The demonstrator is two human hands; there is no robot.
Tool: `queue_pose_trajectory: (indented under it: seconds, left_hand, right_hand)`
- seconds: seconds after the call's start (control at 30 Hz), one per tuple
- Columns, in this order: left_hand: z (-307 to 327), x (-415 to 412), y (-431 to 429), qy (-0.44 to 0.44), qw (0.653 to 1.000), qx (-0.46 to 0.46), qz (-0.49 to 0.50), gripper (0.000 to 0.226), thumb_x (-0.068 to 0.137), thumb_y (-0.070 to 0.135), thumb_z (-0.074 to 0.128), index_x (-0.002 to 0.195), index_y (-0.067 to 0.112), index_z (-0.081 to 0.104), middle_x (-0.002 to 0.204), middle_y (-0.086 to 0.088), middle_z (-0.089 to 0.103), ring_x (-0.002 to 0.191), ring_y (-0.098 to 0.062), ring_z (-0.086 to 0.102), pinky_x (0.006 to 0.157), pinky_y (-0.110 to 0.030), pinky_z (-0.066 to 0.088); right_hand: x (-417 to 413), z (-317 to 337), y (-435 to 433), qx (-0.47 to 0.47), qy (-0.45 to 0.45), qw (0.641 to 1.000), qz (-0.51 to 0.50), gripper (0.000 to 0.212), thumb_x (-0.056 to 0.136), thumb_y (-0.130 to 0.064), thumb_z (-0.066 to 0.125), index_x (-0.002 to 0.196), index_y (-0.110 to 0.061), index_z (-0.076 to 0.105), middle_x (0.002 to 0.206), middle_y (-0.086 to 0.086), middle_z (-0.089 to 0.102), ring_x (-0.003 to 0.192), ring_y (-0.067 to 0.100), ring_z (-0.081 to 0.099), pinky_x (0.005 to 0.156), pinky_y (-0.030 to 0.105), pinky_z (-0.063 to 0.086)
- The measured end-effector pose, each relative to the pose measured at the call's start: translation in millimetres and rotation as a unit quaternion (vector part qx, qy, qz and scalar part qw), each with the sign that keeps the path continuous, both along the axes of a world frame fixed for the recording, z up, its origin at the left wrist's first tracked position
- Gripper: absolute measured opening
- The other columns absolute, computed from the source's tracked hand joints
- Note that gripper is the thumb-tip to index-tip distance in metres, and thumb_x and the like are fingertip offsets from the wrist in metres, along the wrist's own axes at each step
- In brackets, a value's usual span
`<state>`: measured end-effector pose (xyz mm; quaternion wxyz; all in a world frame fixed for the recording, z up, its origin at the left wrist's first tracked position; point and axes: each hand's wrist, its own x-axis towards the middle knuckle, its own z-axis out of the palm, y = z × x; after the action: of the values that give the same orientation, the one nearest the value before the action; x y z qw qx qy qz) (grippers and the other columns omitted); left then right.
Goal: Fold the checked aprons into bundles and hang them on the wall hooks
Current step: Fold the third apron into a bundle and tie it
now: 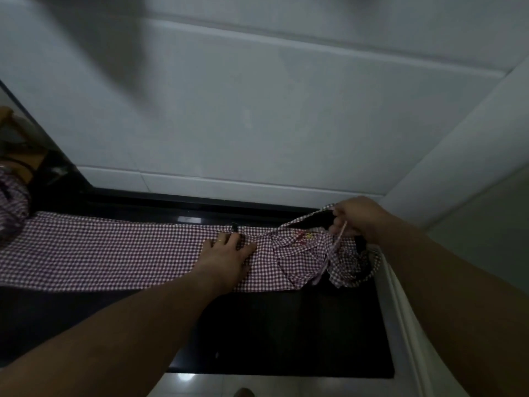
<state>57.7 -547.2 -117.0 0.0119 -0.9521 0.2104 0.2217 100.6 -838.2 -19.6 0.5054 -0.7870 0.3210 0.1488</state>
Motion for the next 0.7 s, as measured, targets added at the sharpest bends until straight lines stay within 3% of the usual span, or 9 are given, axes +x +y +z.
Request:
queue_pose_trajectory:
  seconds: [0.07, 0.17, 0.23, 0.3, 0.37, 0.43, 0.5, 0.6, 0.7]
  left_hand:
    - [1, -1, 0, 0.002, 1.0, 0.002, 0.002, 0.062, 0.104, 0.057, 0.037, 0.161, 0.045, 0.014, 0.169, -0.008, 0.013, 0.154, -0.038, 0.014, 0.121, -0.064, 0.021]
    - [2, 0, -1, 0.005, 1.0, -0.002, 0.004, 0.063, 0.104, 0.057, 0.039, 0.161, 0.044, 0.015, 0.169, -0.009, 0.015, 0.154, -0.038, 0.015, 0.121, -0.064, 0.022]
    - [5, 2, -2, 0.01, 1.0, -0.008, 0.005, 0.063, 0.103, 0.056, 0.042, 0.16, 0.044, 0.019, 0.167, -0.009, 0.017, 0.153, -0.037, 0.017, 0.12, -0.063, 0.023]
    - [8, 4, -3, 0.014, 1.0, -0.02, 0.012, 0.061, 0.102, 0.057, 0.043, 0.159, 0.042, 0.025, 0.166, -0.009, 0.021, 0.152, -0.035, 0.021, 0.12, -0.06, 0.024]
    - [12, 6, -6, 0.012, 0.999, -0.038, 0.026, 0.057, 0.103, 0.058, 0.041, 0.157, 0.04, 0.033, 0.164, -0.008, 0.027, 0.151, -0.034, 0.025, 0.12, -0.058, 0.025]
    - [12, 9, -8, 0.012, 0.998, -0.049, 0.039, 0.056, 0.103, 0.057, 0.04, 0.155, 0.039, 0.035, 0.163, -0.008, 0.029, 0.15, -0.034, 0.028, 0.119, -0.057, 0.026]
    - [10, 10, -8, 0.009, 0.998, -0.052, 0.041, 0.057, 0.102, 0.057, 0.041, 0.156, 0.039, 0.033, 0.164, -0.007, 0.029, 0.15, -0.034, 0.027, 0.119, -0.058, 0.025]
    - [6, 9, -5, 0.002, 0.998, -0.055, 0.037, 0.059, 0.102, 0.056, 0.042, 0.157, 0.041, 0.029, 0.165, -0.007, 0.026, 0.15, -0.035, 0.024, 0.119, -0.059, 0.025]
    - [1, 10, -5, 0.001, 0.998, -0.052, 0.032, 0.068, 0.1, 0.058, 0.045, 0.16, 0.042, 0.02, 0.167, -0.007, 0.02, 0.152, -0.036, 0.021, 0.118, -0.061, 0.024]
  right_hand:
    - [4, 11, -5, 0.052, -0.015, 0.996, -0.065, 0.023, 0.1, -0.015, 0.053, 0.077, -0.01, 0.057, 0.049, 0.003, 0.048, 0.045, 0.017, 0.054, 0.056, 0.029, 0.054]
    - [8, 29, -2, 0.148, -0.032, 0.986, -0.075, 0.029, 0.101, -0.022, 0.05, 0.074, -0.013, 0.054, 0.041, -0.003, 0.031, 0.035, 0.01, 0.033, 0.04, 0.019, 0.037]
    - [14, 36, 14, 0.168, -0.031, 0.985, -0.028, 0.024, 0.1, -0.021, 0.05, 0.078, -0.012, 0.054, 0.045, -0.003, 0.029, 0.032, 0.008, 0.027, 0.033, 0.014, 0.022]
    - [18, 41, 45, 0.165, -0.013, 0.984, 0.068, 0.017, 0.098, -0.019, 0.052, 0.084, -0.011, 0.057, 0.049, -0.002, 0.037, 0.035, 0.009, 0.032, 0.033, 0.015, 0.021]
    - [24, 45, 79, 0.221, -0.016, 0.963, 0.153, 0.012, 0.101, -0.021, 0.055, 0.097, -0.013, 0.063, 0.064, 0.001, 0.061, 0.05, 0.014, 0.057, 0.044, 0.022, 0.044]
    - [31, 38, 100, 0.263, -0.038, 0.945, 0.192, 0.025, 0.105, -0.029, 0.052, 0.123, -0.017, 0.065, 0.106, 0.001, 0.076, 0.1, 0.016, 0.071, 0.084, 0.034, 0.057]
    - [30, 18, 100, 0.097, -0.039, 0.963, 0.249, 0.035, 0.106, -0.031, 0.051, 0.131, -0.012, 0.065, 0.127, 0.007, 0.07, 0.123, 0.024, 0.063, 0.104, 0.042, 0.049]
    - [14, -30, 67, -0.243, -0.027, 0.896, 0.372, 0.033, 0.105, -0.023, 0.048, 0.127, -0.008, 0.067, 0.133, 0.016, 0.065, 0.124, 0.032, 0.06, 0.104, 0.034, 0.044]
    - [0, -65, 39, -0.323, 0.069, 0.856, 0.397, 0.038, 0.101, -0.037, 0.047, 0.132, -0.021, 0.06, 0.143, 0.009, 0.059, 0.129, 0.03, 0.056, 0.112, 0.043, 0.04]
